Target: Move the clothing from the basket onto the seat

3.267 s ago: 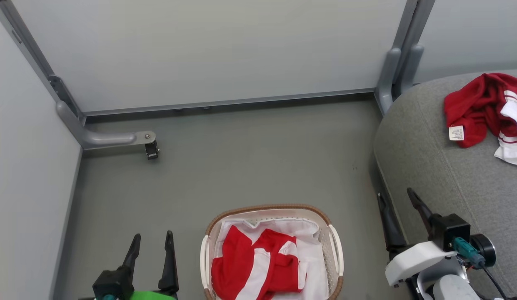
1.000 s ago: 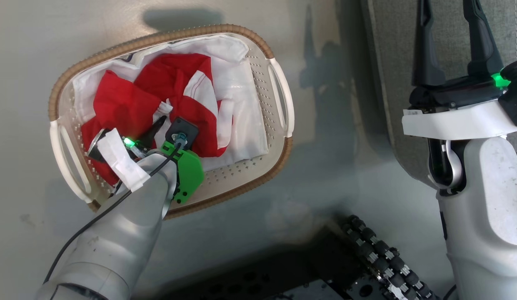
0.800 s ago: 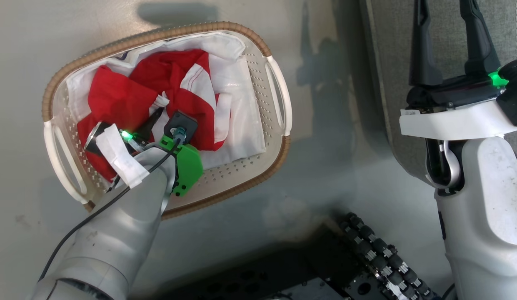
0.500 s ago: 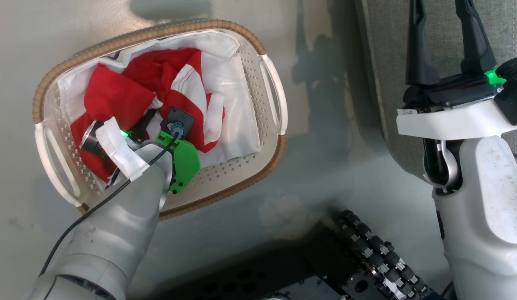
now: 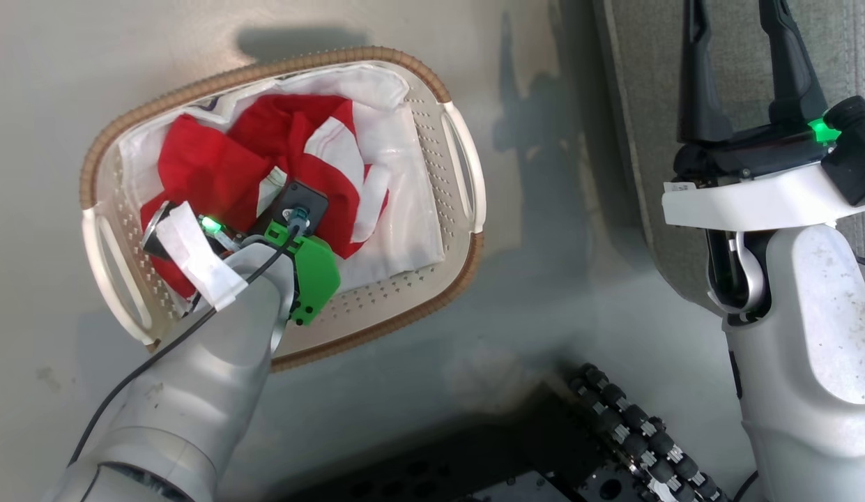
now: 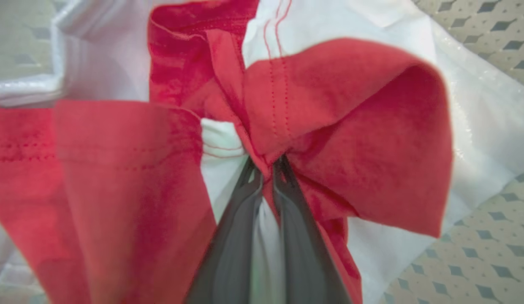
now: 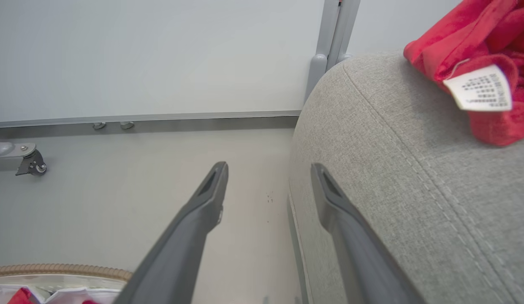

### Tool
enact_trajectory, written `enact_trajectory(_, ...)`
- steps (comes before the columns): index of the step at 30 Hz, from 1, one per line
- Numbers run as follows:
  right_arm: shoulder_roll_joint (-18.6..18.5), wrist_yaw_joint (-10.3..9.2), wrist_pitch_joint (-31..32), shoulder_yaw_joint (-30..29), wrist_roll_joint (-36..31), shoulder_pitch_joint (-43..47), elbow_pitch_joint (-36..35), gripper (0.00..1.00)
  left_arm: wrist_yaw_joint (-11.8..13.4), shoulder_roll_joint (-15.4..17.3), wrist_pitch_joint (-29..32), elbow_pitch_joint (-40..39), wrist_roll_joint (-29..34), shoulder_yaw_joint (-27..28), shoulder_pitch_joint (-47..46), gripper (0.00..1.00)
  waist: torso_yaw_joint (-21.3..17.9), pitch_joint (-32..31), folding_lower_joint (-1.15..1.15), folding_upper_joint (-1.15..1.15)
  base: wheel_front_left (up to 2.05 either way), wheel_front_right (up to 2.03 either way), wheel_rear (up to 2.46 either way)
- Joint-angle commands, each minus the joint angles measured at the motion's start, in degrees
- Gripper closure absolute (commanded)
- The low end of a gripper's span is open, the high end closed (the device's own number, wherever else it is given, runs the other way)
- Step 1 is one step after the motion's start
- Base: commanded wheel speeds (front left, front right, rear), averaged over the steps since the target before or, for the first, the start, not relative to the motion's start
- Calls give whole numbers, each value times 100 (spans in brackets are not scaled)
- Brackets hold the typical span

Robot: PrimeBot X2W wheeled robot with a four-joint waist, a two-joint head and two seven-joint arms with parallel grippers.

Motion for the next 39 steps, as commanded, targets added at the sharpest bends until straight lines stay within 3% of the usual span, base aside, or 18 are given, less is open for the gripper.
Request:
enact_trajectory(1, -19, -8, -11, 3, -36, 1, 39, 0, -26, 7, -71, -47, -30, -17, 89, 100, 62, -150, 0, 0, 0, 0, 0)
enact_trajectory(22, -22, -8, -11, -206, -565, 635, 619, 0, -381, -5, -709, -1576, -846, -436, 1057, 100, 663, -1958, 0, 0, 0, 0, 0)
enact_trajectory(28, -22, -8, -11, -227, -692, 959, 786, 0, -355, 0, -744, -2149, -987, -392, 1427, 100, 805, -2633, 0, 0, 0, 0, 0)
enact_trajectory(39, -22, -8, -11, -22, -749, 1629, 981, 0, -192, 348, -745, -3871, -1127, 32, 1987, 100, 957, -3810, 0, 0, 0, 0, 0)
